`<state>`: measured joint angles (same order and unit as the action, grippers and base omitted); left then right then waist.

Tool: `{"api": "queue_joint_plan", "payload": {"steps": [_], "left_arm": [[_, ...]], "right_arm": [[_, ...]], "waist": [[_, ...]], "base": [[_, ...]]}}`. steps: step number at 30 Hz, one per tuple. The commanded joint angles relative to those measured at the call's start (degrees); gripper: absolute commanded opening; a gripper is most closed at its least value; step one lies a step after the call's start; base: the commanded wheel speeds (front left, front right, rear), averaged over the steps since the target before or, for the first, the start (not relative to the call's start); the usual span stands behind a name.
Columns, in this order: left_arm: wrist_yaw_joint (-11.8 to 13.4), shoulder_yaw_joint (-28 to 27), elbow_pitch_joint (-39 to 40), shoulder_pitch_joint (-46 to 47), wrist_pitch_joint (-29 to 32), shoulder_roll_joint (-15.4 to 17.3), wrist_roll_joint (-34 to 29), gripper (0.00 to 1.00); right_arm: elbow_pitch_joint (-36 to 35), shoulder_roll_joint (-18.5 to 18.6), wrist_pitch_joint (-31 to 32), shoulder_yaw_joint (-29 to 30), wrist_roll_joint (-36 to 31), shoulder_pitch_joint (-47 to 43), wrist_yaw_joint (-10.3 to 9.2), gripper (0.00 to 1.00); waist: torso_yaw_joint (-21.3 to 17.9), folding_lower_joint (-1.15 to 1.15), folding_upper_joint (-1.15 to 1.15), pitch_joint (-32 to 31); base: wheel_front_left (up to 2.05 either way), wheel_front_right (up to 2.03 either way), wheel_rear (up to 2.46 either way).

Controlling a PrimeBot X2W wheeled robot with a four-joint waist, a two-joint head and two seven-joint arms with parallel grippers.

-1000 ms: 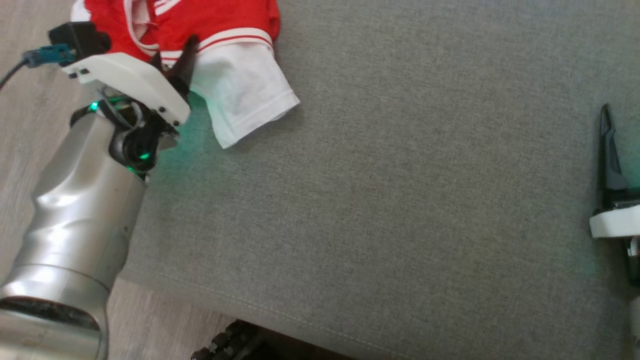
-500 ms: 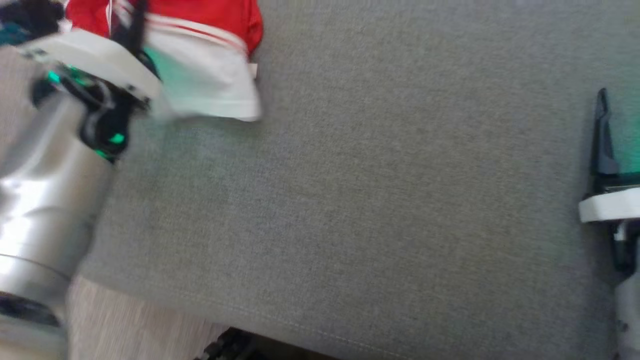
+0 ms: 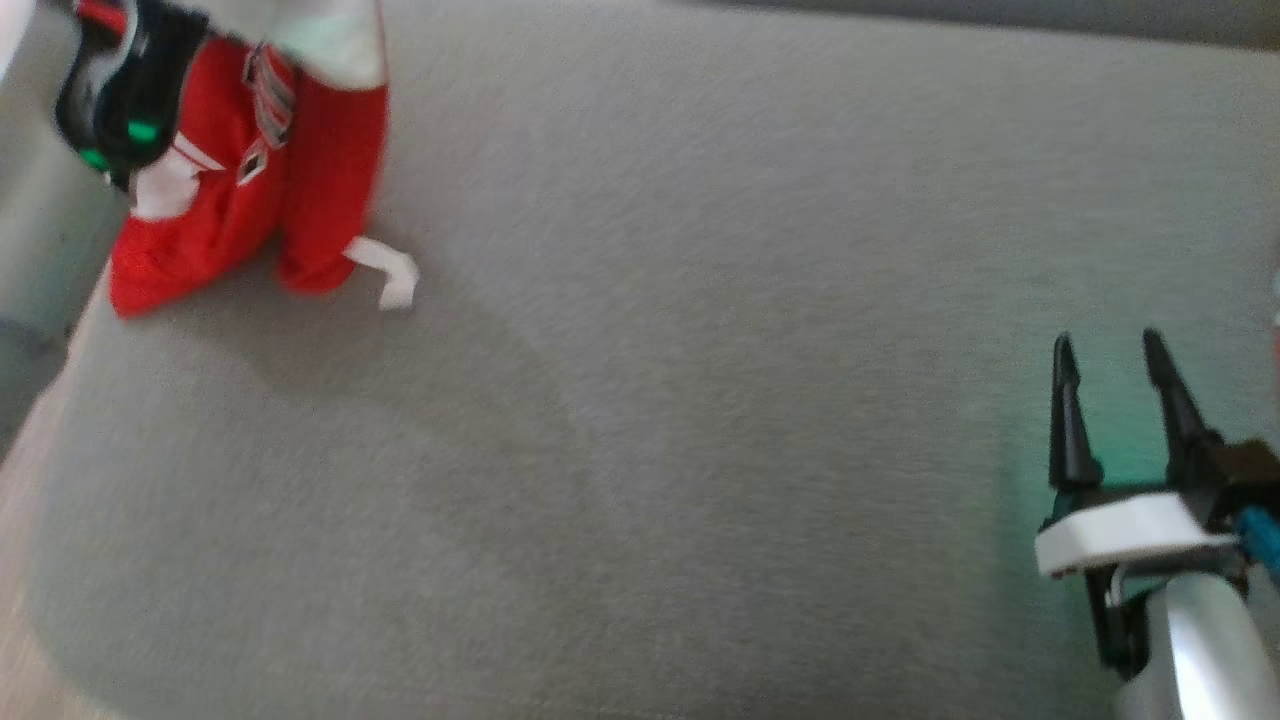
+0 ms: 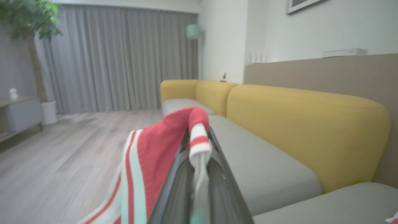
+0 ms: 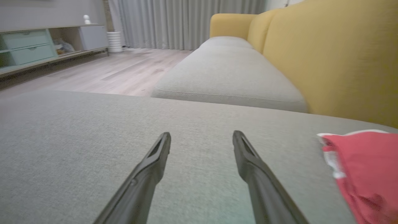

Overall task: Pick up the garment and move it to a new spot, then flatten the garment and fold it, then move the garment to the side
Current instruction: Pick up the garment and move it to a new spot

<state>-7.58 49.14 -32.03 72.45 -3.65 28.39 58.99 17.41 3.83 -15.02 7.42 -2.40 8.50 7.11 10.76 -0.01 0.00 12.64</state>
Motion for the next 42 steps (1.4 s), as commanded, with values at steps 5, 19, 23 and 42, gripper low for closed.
{"api": "queue_joint_plan", "payload": {"steps": [5, 19, 23, 42], "left_arm": [[0.1, 0.1, 1.2, 8.4, -0.7, 1.3, -0.4, 0.00], [0.1, 9.7, 2.9, 5.4, -1.9, -2.6, 2.8, 0.00], [0.1, 15.6, 4.4, -1.2, -4.4, -5.0, 2.0, 0.00], [8.4, -0.9, 0.6, -43.8, -11.3, -16.1, -20.3, 1.00]], "right_arm": [[-3.0, -0.8, 0.0, -2.7, 1.9, -2.0, 0.37, 1.00], [-5.6, -0.9, 0.0, -4.4, 7.5, -5.2, 0.37, 1.00], [-5.8, -0.9, 0.0, -4.8, 8.1, -6.0, 0.37, 1.00], [0.1, -0.9, 0.0, -10.3, 7.0, -8.0, 0.37, 1.00]], "waist": [[-10.9, 0.01, 0.00, -9.1], [-19.7, 0.01, 0.00, -9.8], [-18.7, 0.01, 0.00, -8.8], [-12.4, 0.01, 0.00, -12.6]], "base": [[0.00, 0.00, 0.00], [0.00, 0.00, 0.00], [0.00, 0.00, 0.00], [0.00, 0.00, 0.00]]}}
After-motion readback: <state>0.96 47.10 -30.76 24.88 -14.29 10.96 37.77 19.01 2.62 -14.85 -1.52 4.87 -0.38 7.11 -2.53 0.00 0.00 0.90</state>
